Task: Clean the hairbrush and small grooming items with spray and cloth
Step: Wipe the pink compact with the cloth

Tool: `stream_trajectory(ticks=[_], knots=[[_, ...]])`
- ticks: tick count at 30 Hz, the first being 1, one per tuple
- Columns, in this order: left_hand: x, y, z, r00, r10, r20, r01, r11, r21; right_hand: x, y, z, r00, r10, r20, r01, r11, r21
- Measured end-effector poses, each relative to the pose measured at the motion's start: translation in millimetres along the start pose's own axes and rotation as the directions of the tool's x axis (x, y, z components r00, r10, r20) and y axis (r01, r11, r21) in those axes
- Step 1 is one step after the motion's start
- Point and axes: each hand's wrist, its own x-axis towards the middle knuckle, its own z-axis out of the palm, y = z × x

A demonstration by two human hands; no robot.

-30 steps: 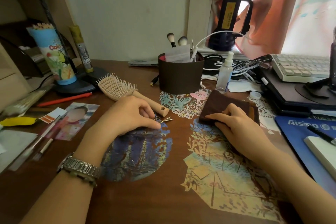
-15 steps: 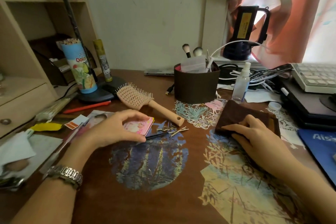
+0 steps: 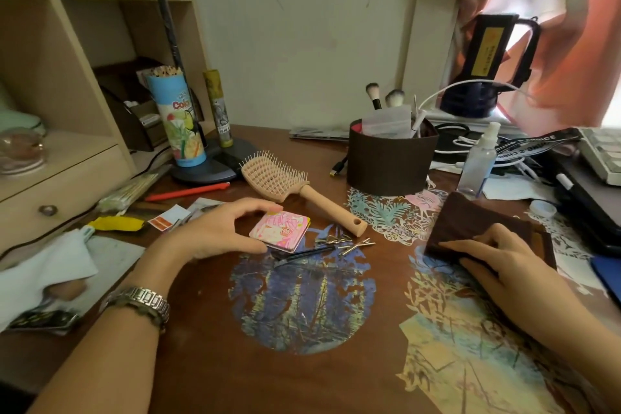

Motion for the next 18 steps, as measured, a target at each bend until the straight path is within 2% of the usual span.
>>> stream_trajectory(ticks=[4,8,11,18], knots=[[6.6,-3.3,0.8,0.999,-0.054,0.000,0.054,0.997,0.055,-0.3,1.9,2.7,1.000,-0.003,-0.014,0.003,1.000,0.004],[8.8,-4.8,3.2,0.999,-0.001,-0.037,0.001,1.000,0.010,-0.9,2.1,2.0,1.000,-0.003,-0.012,0.004,1.000,0.016],[8.7,-2.2,5.5,0.994,0.023,-0.105,-0.029,0.998,-0.058,-0.9,1.4,2.0,1.000,-0.013,-0.016,0.014,1.000,0.015],[4.0,1.5,4.4,0.940,0.053,-0.337,-0.084,0.993,-0.078,-1.5,2.4,3.5,0.999,-0.021,-0.032,0.022,1.000,0.014]])
